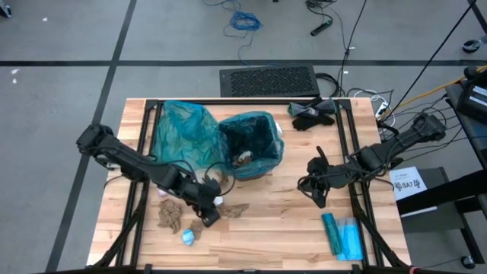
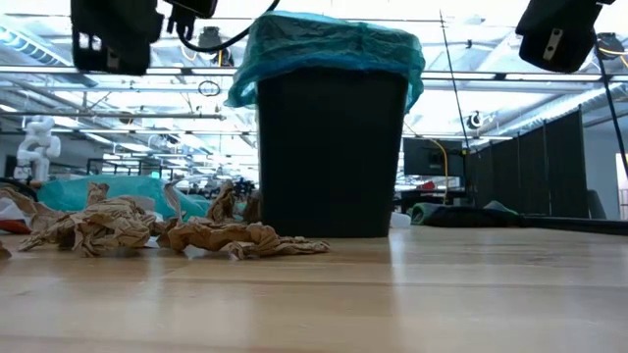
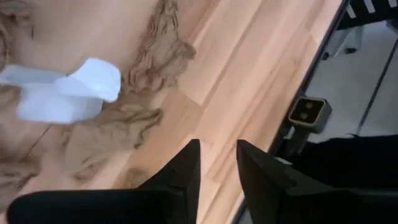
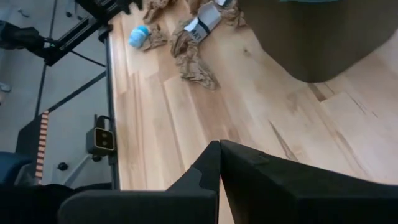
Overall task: Place trash/remove bag and relplace
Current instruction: Put the brown napkin into the trash bin
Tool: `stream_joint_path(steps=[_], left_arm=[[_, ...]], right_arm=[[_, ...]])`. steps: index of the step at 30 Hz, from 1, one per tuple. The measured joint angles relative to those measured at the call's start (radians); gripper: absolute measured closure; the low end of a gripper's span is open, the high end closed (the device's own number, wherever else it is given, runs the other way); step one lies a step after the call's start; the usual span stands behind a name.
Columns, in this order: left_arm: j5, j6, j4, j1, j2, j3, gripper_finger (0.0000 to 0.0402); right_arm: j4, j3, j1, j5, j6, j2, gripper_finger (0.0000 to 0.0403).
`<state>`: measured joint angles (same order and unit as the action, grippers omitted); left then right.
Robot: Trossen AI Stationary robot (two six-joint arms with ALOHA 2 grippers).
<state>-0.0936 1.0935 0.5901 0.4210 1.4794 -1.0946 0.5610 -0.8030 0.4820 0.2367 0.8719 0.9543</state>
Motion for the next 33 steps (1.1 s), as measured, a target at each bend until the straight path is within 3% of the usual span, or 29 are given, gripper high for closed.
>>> stream_joint_path(steps=[8,17,23,33], left_arm=[[0.067,0.035,-0.001,0.006,0.098,0.0,0.0289],[0.058,0.033,0.035,0.027,0.206,0.001,0.0289],[0.073,0.026,0.11,0.032,0.222,0.007,0.0288],[0.125,-0.013,0.085,0.029,0.229,0.024,0.0288]], right_arm=[[-0.013,0.0,0.012,0.0,0.001,0.0,0.0403],[-0.012,0.0,0.012,0.0,0.001,0.0,0.0403],[-0.011,-0.001,0.012,0.0,0.0,0.0,0.0403],[-0.01,-0.001,0.012,0.0,-0.001,0.0,0.0403]])
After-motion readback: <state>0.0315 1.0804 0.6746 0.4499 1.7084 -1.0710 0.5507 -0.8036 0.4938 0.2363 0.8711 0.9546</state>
